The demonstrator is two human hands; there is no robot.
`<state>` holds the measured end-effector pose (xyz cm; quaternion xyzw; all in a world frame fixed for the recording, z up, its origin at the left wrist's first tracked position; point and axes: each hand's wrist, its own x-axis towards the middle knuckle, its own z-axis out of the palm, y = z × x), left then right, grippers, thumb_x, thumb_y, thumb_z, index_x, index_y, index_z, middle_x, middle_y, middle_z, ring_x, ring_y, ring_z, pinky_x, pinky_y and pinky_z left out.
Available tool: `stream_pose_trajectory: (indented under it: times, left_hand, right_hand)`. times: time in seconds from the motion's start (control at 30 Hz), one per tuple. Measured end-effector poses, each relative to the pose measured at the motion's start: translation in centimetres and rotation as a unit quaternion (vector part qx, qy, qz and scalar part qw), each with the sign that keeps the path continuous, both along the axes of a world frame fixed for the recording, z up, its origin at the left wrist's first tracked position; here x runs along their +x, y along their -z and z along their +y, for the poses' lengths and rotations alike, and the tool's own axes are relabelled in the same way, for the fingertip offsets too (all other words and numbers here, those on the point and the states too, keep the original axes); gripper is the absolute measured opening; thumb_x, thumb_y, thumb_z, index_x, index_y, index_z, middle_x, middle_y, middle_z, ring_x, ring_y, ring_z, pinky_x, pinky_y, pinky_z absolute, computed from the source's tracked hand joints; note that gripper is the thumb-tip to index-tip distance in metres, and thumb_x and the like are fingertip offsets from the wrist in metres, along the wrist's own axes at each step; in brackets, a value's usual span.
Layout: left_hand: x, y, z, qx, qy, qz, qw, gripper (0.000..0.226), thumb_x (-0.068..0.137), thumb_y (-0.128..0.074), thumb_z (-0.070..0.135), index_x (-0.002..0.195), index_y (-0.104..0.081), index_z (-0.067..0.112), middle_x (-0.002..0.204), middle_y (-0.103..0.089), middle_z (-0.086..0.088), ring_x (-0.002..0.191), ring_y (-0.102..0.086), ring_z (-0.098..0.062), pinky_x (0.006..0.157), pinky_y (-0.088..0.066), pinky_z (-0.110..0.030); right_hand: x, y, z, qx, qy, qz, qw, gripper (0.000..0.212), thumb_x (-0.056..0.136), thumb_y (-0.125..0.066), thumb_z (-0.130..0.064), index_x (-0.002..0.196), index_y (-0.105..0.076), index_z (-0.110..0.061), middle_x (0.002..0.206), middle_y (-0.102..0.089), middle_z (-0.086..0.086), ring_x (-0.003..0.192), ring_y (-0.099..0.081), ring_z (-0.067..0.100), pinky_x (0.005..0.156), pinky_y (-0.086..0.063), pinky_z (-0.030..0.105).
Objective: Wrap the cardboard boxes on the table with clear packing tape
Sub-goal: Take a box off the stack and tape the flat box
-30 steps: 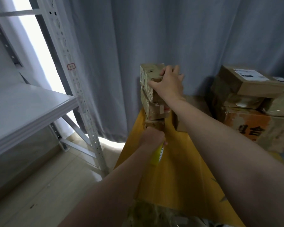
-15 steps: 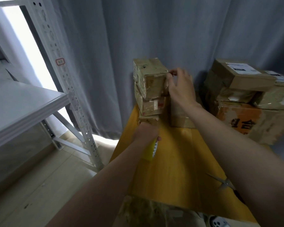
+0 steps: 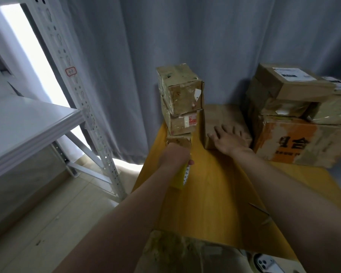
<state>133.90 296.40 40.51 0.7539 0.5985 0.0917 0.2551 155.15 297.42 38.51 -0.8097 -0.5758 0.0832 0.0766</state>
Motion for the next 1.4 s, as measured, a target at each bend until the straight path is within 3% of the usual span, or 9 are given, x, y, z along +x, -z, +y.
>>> stream_pose_trajectory:
  times: [0.1, 0.2, 0.3, 0.5, 0.63, 0.8, 0.97, 1.17, 1.4]
  left_hand:
    - [-0.1, -0.1, -0.2, -0.056, -0.083, -0.146, 0.984, 0.026, 0.101, -0.06, 0.017, 0.122, -0.063, 0.0, 0.089, -0.063, 0.003, 0.068, -0.057, -0.006, 0.058, -0.049, -0.021]
    - [-0.6, -0.4, -0.9, -0.067, -0.111, -0.22, 0.967, 0.041, 0.101, -0.054, 0.012, 0.138, -0.055, -0.004, 0.084, -0.063, 0.004, 0.069, -0.064, -0.008, 0.071, -0.061, -0.026]
    - [-0.9, -0.6, -1.9, -0.062, -0.111, -0.235, 0.964, 0.036, 0.101, -0.052, 0.013, 0.132, -0.062, -0.003, 0.083, -0.066, 0.003, 0.076, -0.069, -0.013, 0.082, -0.062, -0.035]
    - [-1.4, -0.5, -5.0, -0.034, -0.15, -0.299, 0.942, 0.029, 0.107, -0.045, 0.022, 0.097, -0.068, 0.006, 0.071, -0.072, -0.004, 0.054, -0.069, -0.018, 0.073, -0.065, -0.044]
    - [-2.2, -0.1, -7.1, -0.004, -0.127, -0.325, 0.937, 0.031, 0.109, -0.04, 0.027, 0.097, -0.065, 0.015, 0.074, -0.072, -0.007, 0.057, -0.071, -0.023, 0.073, -0.064, -0.052]
    - [-4.0, -1.6, -10.2, 0.031, -0.097, -0.303, 0.948, 0.03, 0.111, -0.039, 0.025, 0.101, -0.064, 0.014, 0.074, -0.064, 0.006, 0.055, -0.062, -0.009, 0.051, -0.052, -0.012]
    - [-6.7, -0.9, -10.8, -0.023, -0.115, -0.373, 0.921, 0.022, 0.104, -0.053, 0.028, 0.091, -0.07, 0.022, 0.069, -0.071, -0.007, 0.053, -0.069, -0.033, 0.071, -0.062, -0.061]
    - [-8.4, -2.7, -13.6, -0.044, -0.122, -0.407, 0.904, 0.015, 0.103, -0.058, 0.026, 0.098, -0.07, 0.017, 0.072, -0.07, -0.013, 0.052, -0.066, -0.033, 0.064, -0.058, -0.046]
    - [-7.6, -2.9, -15.8, -0.056, -0.112, -0.39, 0.912, 0.018, 0.107, -0.052, 0.026, 0.1, -0.068, 0.021, 0.074, -0.073, -0.011, 0.055, -0.069, -0.032, 0.069, -0.061, -0.048]
  right_hand:
    - [-0.8, -0.1, -1.7, -0.01, -0.005, -0.004, 1.0, 0.069, 0.103, -0.016, -0.07, 0.164, -0.013, -0.037, 0.174, -0.007, 0.0, 0.159, 0.0, 0.036, 0.127, -0.001, 0.056]
    - [-2.0, 0.1, -3.6, -0.002, -0.004, -0.014, 1.0, 0.07, 0.103, -0.016, -0.069, 0.164, -0.013, -0.036, 0.174, -0.008, 0.001, 0.158, -0.001, 0.038, 0.126, -0.002, 0.055]
    - [-3.0, 0.3, -5.2, 0.006, 0.002, -0.015, 1.0, 0.071, 0.102, -0.019, -0.07, 0.164, -0.014, -0.035, 0.173, -0.01, 0.001, 0.158, -0.004, 0.039, 0.125, -0.005, 0.056]
    - [-5.0, 0.2, -9.0, 0.0, -0.005, -0.014, 1.0, 0.074, 0.102, -0.019, -0.071, 0.164, -0.012, -0.033, 0.173, -0.008, 0.002, 0.157, -0.002, 0.041, 0.126, -0.004, 0.057]
    - [-6.6, 0.2, -12.0, -0.005, -0.008, -0.016, 1.0, 0.075, 0.102, -0.018, -0.071, 0.165, -0.009, -0.031, 0.174, -0.004, 0.003, 0.158, 0.003, 0.041, 0.127, -0.001, 0.057]
    - [-8.2, 0.1, -15.7, -0.007, -0.031, -0.013, 0.999, 0.076, 0.101, -0.019, -0.072, 0.165, -0.01, -0.031, 0.174, -0.004, 0.002, 0.158, 0.005, 0.04, 0.127, 0.0, 0.056]
    - [-8.8, 0.4, -19.6, 0.012, -0.076, -0.025, 0.997, 0.082, 0.097, -0.02, -0.08, 0.164, -0.01, -0.034, 0.174, -0.005, 0.0, 0.159, 0.001, 0.037, 0.127, 0.0, 0.054]
    - [-8.2, 0.9, -23.5, 0.045, -0.112, -0.085, 0.989, 0.088, 0.094, -0.028, -0.083, 0.164, -0.008, -0.034, 0.174, -0.009, -0.005, 0.16, -0.003, 0.028, 0.127, -0.002, 0.055]
    - [-8.1, 1.5, -26.2, 0.072, -0.113, -0.097, 0.986, 0.09, 0.091, -0.032, -0.085, 0.163, -0.012, -0.034, 0.173, -0.012, -0.006, 0.159, -0.005, 0.027, 0.126, -0.002, 0.06]
